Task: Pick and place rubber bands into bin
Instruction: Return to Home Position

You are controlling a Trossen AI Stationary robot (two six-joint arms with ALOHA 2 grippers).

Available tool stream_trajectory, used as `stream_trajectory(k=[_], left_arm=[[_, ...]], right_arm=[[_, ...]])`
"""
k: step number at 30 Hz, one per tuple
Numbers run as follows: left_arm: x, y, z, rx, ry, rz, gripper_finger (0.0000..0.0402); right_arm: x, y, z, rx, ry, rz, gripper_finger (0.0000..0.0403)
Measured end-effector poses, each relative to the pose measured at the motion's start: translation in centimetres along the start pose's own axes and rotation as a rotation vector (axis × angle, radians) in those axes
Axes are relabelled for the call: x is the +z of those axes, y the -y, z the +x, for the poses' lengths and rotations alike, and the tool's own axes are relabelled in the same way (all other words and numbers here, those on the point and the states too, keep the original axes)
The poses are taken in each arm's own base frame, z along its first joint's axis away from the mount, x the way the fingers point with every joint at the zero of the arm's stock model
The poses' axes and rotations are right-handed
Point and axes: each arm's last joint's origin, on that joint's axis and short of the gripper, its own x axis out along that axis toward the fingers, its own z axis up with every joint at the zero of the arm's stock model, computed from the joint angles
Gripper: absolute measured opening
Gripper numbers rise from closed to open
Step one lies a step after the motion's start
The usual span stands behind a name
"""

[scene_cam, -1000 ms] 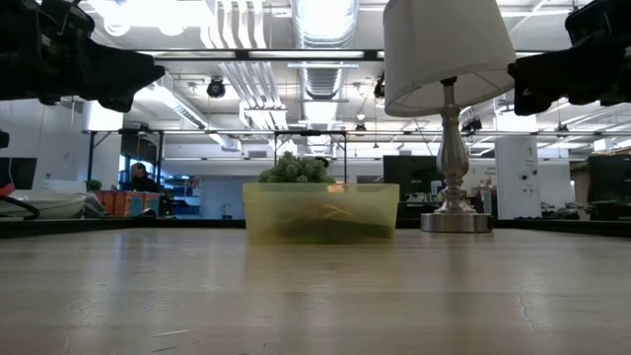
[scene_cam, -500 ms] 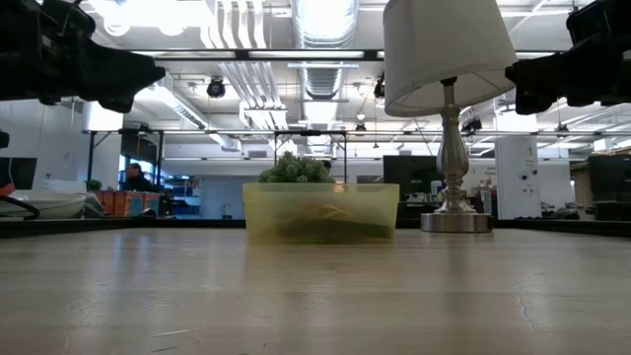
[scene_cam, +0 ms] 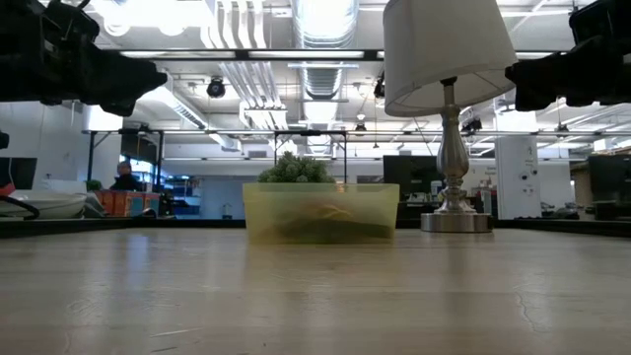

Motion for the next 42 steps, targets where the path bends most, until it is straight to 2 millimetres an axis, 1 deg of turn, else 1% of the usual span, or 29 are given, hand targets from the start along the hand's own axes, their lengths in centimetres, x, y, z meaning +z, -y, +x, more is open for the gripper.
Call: stream_trajectory(k=[11, 14, 26, 42], left_arm=[[0.02, 0.00, -0.01, 0.000, 0.002, 0.000, 0.0144], [0.01, 0.00, -0.01, 0.000, 0.002, 0.000, 0.0144], [0.01, 0.00, 0.00, 0.000, 0.001, 0.000, 0.0144], [-0.01, 0.00, 0.01, 0.000, -0.002, 0.000, 0.0144]], right_arm=[[0.00, 0.00, 0.00, 0.000, 0.000, 0.006, 0.0048], [0.00, 0.00, 0.00, 0.000, 0.000, 0.090, 0.0048], [0.02, 0.01, 0.00, 0.000, 0.001, 0.272, 0.0048], [0.02, 0.00, 0.00, 0.001, 0.001, 0.281, 0.0048]])
